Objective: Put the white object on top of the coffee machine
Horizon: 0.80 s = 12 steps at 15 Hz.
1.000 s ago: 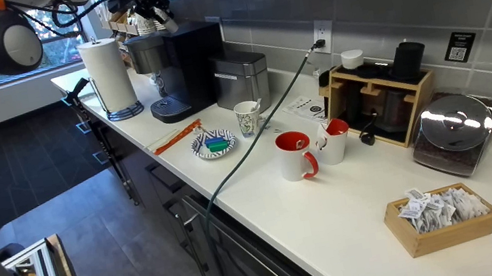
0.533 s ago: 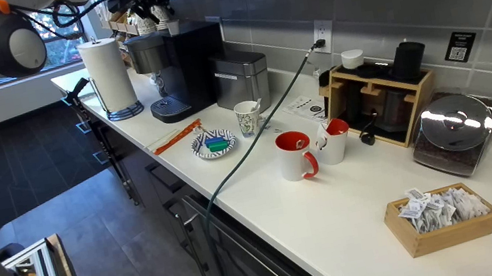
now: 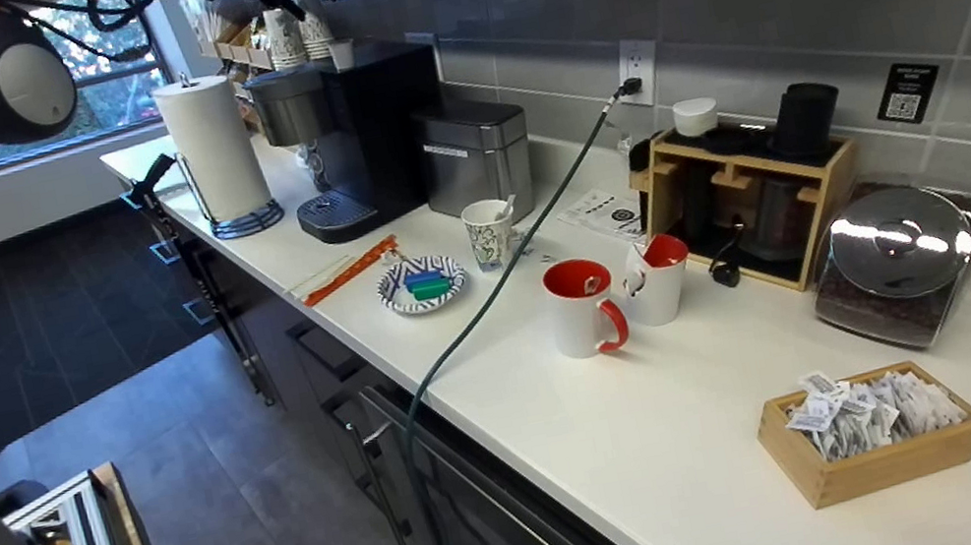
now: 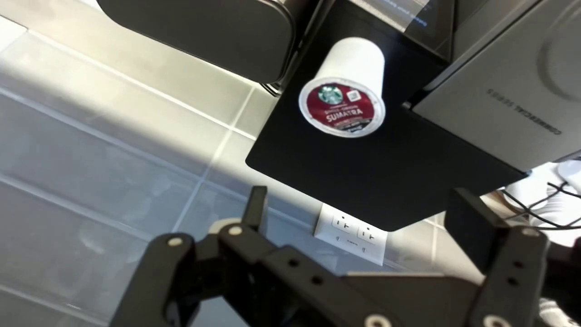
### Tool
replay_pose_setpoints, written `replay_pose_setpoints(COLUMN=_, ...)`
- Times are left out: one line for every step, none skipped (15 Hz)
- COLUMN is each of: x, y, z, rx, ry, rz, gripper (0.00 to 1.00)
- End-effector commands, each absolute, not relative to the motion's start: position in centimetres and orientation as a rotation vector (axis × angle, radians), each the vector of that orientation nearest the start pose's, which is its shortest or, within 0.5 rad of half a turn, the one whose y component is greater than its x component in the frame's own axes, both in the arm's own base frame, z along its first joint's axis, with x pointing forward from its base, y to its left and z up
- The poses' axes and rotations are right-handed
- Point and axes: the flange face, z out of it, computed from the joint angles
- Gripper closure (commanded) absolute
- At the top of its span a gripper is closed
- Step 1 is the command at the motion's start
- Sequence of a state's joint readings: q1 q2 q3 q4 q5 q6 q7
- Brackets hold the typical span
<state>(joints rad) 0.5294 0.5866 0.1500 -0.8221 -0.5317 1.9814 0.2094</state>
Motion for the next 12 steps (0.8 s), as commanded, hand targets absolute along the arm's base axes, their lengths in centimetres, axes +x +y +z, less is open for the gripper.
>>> replay_pose_setpoints(x=59.2, y=39.1, z=67.7, rx=-2.975, ry=-0.732, rz=-1.021, gripper=0.0)
replay_pose_setpoints(x=58.4, y=38.6, z=68.1, rx=-2.956, ry=-0.718, rz=-0.995, gripper=0.0)
replay_pose_setpoints(x=57.8, y=37.8, z=68.4, rx=-2.959, ry=-0.702, rz=-0.961, gripper=0.0)
replay_pose_setpoints(x=57.1, y=37.1, z=68.5, rx=-2.969, ry=-0.696, rz=-0.924, gripper=0.0)
replay_pose_setpoints(x=56.4, y=36.5, z=68.7, rx=-2.972, ry=-0.703, rz=-0.89, gripper=0.0)
replay_pose_setpoints(x=55.8, y=35.7, z=68.7, rx=-2.978, ry=-0.693, rz=-0.867, gripper=0.0)
replay_pose_setpoints(x=55.2, y=34.9, z=68.9, rx=-2.983, ry=-0.68, rz=-0.861, gripper=0.0)
replay_pose_setpoints(x=54.6, y=34.1, z=69.1, rx=-2.984, ry=-0.661, rz=-0.859, gripper=0.0)
replay_pose_setpoints(x=53.8, y=33.4, z=69.2, rx=-2.998, ry=-0.661, rz=-0.853, gripper=0.0)
replay_pose_setpoints(x=52.9, y=32.7, z=69.1, rx=-3.022, ry=-0.658, rz=-0.843, gripper=0.0)
replay_pose_setpoints(x=51.9, y=31.9, z=68.9, rx=-3.064, ry=-0.643, rz=-0.82, gripper=0.0)
replay_pose_setpoints(x=50.9, y=31.1, z=68.5, rx=-3.114, ry=-0.637, rz=-0.801, gripper=0.0)
